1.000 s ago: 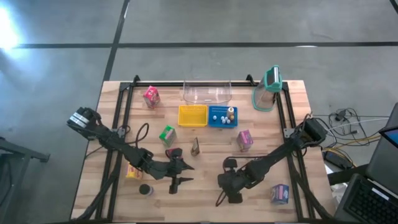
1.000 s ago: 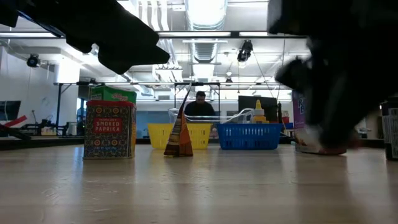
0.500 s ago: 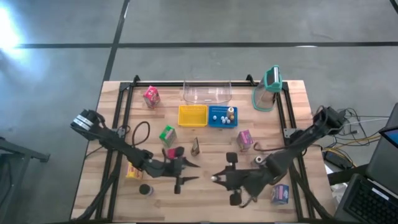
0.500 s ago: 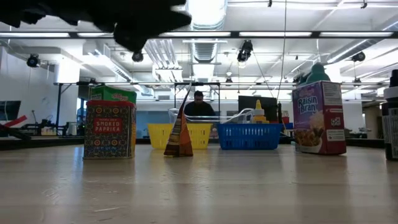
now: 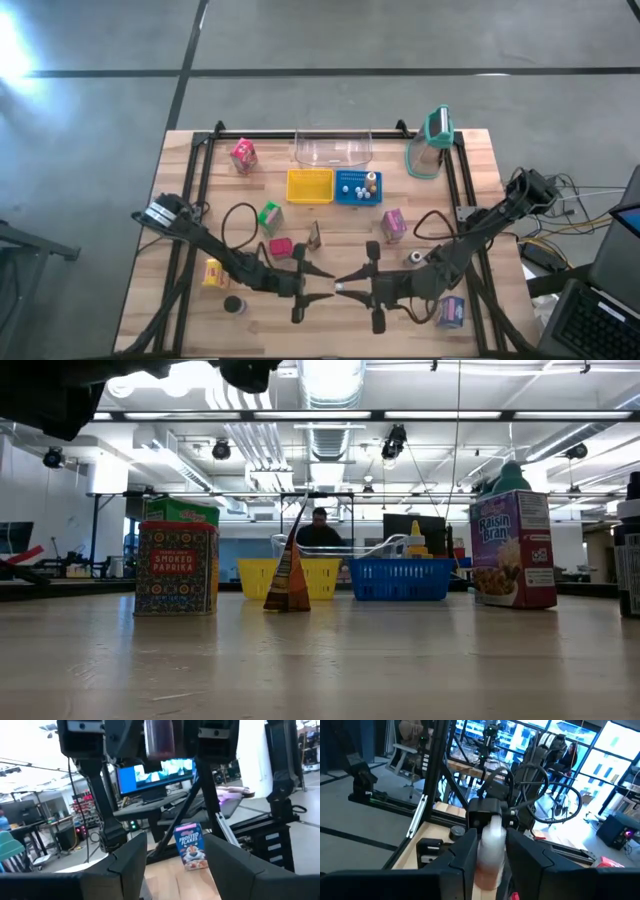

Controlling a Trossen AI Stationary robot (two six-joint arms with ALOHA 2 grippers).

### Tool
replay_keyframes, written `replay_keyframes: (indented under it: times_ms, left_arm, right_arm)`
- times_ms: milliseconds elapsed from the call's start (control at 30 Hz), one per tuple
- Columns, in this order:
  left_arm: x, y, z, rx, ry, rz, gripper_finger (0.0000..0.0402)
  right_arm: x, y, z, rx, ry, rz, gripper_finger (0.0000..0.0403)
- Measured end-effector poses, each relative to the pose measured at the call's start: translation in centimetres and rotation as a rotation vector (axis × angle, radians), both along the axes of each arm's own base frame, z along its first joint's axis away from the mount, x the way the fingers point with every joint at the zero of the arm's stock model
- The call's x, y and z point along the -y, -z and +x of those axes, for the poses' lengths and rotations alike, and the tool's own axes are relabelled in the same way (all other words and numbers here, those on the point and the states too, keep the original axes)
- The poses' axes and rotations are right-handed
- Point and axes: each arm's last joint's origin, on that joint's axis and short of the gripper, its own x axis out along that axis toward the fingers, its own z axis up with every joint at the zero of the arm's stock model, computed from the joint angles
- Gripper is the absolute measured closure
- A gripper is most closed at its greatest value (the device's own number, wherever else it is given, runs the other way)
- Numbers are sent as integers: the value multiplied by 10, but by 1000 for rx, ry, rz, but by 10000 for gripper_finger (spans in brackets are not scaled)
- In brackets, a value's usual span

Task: Pick & Place Kitchen Items
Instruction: Put the orange food coloring bottle into the blue bin

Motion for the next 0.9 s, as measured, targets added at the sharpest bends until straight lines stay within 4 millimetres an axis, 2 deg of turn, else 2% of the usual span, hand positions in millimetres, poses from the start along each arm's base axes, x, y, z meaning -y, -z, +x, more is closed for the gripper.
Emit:
replay_keyframes:
  times_ms: [367,567,733,800,900]
  left_arm:
    - [15,-14,-13,46,48,60,197]
    - [17,-11,-21,-14,-105,77,197]
    - [26,-24,-38,-68,-189,120,197]
    - [27,-29,-44,-110,-220,110,197]
    - [22,-35,-52,-200,-338,48,197]
  right_arm:
    - [-4,3,-3,-17,-16,-30,348]
    - [0,12,-10,-131,51,-18,341]
    - [7,33,-18,-329,137,100,330]
    - [14,46,-15,-395,209,168,327]
    - [20,69,-8,-482,259,157,323]
